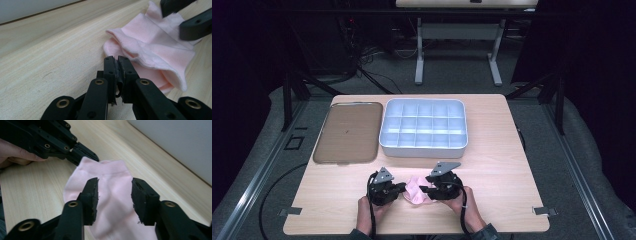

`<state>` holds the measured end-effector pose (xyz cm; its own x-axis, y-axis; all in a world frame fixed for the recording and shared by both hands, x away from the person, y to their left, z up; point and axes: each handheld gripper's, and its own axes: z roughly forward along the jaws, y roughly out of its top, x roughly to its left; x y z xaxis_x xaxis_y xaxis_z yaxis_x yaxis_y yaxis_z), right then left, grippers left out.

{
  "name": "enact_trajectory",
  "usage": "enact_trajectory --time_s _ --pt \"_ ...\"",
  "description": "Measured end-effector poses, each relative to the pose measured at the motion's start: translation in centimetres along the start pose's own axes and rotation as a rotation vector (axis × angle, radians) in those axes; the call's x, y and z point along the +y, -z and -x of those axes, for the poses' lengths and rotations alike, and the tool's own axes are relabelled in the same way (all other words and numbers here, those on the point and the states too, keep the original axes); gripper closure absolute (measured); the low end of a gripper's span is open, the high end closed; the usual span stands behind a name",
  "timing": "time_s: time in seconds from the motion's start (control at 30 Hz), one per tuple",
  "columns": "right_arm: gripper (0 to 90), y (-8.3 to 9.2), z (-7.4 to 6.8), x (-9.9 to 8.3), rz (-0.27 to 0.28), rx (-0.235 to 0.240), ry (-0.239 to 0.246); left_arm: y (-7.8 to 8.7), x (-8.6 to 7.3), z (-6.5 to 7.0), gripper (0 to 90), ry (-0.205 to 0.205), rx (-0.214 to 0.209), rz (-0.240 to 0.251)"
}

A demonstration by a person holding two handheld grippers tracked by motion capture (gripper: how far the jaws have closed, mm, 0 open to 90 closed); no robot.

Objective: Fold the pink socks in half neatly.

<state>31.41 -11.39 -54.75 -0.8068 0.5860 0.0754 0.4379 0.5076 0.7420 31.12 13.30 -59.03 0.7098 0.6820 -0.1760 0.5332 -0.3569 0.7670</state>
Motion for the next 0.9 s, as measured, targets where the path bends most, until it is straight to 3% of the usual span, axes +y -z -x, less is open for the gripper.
enact_trajectory --time_s 0.33,0.57,0.6,0.9 --pt "52.7 3.1 2.5 -2.1 -0.021 -0.103 -0.111 0.0 0.0 0.0 85.2 0.001 0.000 0.001" --pt "55.7 3.8 3.5 -3.6 -0.063 -0.166 -0.156 0.0 0.0 0.0 85.3 0.000 0.000 0.000" --pt "56.8 3.8 3.9 -4.0 -0.074 -0.195 -0.171 0.0 0.0 0.0 85.3 0.000 0.001 0.000" --pt "60.5 3.5 4.9 -5.5 -0.116 -0.196 -0.207 0.0 0.0 0.0 85.3 0.001 0.000 0.000"
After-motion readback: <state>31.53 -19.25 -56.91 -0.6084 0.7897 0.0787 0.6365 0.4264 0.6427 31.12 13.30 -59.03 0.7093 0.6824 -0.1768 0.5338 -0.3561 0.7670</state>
